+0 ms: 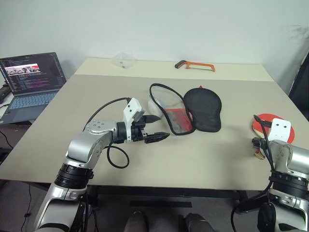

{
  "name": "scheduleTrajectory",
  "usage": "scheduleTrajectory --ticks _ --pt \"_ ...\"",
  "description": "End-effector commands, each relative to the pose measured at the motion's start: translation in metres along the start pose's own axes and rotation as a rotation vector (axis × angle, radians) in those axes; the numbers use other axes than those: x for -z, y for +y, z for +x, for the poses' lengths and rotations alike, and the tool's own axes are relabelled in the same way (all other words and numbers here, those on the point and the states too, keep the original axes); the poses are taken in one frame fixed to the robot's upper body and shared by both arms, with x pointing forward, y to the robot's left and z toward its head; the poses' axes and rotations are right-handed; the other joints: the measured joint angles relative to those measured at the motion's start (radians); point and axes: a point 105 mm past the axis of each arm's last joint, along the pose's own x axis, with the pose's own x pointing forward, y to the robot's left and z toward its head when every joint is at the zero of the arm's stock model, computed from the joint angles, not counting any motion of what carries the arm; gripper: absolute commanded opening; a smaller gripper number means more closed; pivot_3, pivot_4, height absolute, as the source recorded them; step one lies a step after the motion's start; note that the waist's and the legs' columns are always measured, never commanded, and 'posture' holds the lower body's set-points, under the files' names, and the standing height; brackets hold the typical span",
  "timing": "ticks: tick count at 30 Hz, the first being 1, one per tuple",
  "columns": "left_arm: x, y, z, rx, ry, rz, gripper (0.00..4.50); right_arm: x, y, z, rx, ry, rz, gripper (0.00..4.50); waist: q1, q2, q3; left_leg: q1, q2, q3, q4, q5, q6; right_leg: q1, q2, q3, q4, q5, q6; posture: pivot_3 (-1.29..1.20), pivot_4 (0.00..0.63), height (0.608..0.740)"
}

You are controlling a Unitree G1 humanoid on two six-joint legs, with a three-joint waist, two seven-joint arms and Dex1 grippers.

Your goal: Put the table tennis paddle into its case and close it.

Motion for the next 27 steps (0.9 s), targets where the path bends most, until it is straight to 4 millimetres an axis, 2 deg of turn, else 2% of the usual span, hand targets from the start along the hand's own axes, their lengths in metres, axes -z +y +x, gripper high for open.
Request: scheduleTrajectory --ticks 1,4,9,13,14,16,18,21,24,27 --pt "-0.020 0.000 -0.003 -0.011 -0.052 0.060 4.50 -0.014 -0.014 0.003 0.120 -0.061 -0.014 1.84 0.001 0.000 0.000 0.000 0.000 0.000 0.000 0.000 0.000 0.000 -0.001 0.000 0.000 0.000 0.000 0.00 0.150 0.740" --pt "-0.021 0.003 -0.004 -0.029 -0.055 0.061 4.50 -0.022 -0.009 0.003 0.119 -0.084 -0.011 1.02 -0.002 0.000 0.000 0.000 -0.001 0.001 0.000 0.001 0.001 0.000 -0.001 0.001 0.000 0.000 0.000 0.00 0.150 0.740" --pt "-0.019 0.006 -0.007 -0.047 -0.049 0.061 4.50 -0.053 0.016 -0.011 0.049 -0.185 -0.034 1.02 -0.013 0.001 0.001 0.000 0.000 0.001 -0.001 0.001 0.001 -0.001 0.000 0.001 0.000 0.001 0.001 0.00 0.150 0.740" --pt "-0.018 0.005 -0.007 -0.052 -0.048 0.056 4.50 -0.101 0.071 -0.038 -0.096 -0.338 -0.067 1.02 -0.036 0.005 0.003 -0.001 0.000 0.002 -0.004 0.001 0.001 -0.004 0.001 0.002 0.001 0.002 0.003 0.00 0.150 0.740" --pt "-0.018 0.004 -0.006 -0.051 -0.049 0.055 4.50 -0.106 0.079 -0.042 -0.117 -0.354 -0.073 1.02 -0.041 0.005 0.003 -0.001 0.000 0.002 -0.005 0.001 0.001 -0.005 0.001 0.002 0.002 0.002 0.002 0.00 0.150 0.740" --pt "-0.017 0.003 -0.005 -0.048 -0.051 0.053 4.50 -0.116 0.112 -0.051 -0.221 -0.375 -0.081 1.02 -0.043 0.005 0.003 -0.001 0.002 0.001 -0.007 0.001 0.001 -0.006 0.003 0.002 0.002 0.001 0.001 0.00 0.150 0.740" --pt "-0.017 0.003 -0.004 -0.047 -0.053 0.051 4.50 -0.119 0.148 -0.060 -0.325 -0.382 -0.110 1.02 -0.044 0.005 0.003 -0.001 0.002 0.000 -0.010 0.001 0.001 -0.007 0.004 0.001 0.002 0.001 -0.001 0.00 0.150 0.740" --pt "-0.016 0.002 -0.003 -0.053 -0.051 0.050 4.50 -0.113 0.178 -0.062 -0.401 -0.369 -0.141 1.02 -0.041 0.005 0.003 -0.001 0.002 -0.001 -0.013 0.001 0.001 -0.007 0.004 0.000 0.001 0.001 -0.003 0.00 0.150 0.740" --pt "-0.016 0.001 -0.005 -0.059 -0.054 0.047 4.50 -0.098 0.202 -0.059 -0.454 -0.329 -0.158 1.02 -0.032 0.005 0.003 -0.003 0.002 0.000 -0.016 0.001 0.001 -0.009 0.003 -0.001 0.001 0.000 -0.004 0.00 0.150 0.740" --pt "-0.016 0.000 -0.008 -0.070 -0.053 0.045 4.50 -0.087 0.213 -0.053 -0.472 -0.303 -0.174 1.02 -0.020 0.005 0.003 -0.012 0.001 0.000 -0.015 0.001 0.000 -0.018 0.002 -0.001 0.001 0.000 -0.003 0.00 0.150 0.740"
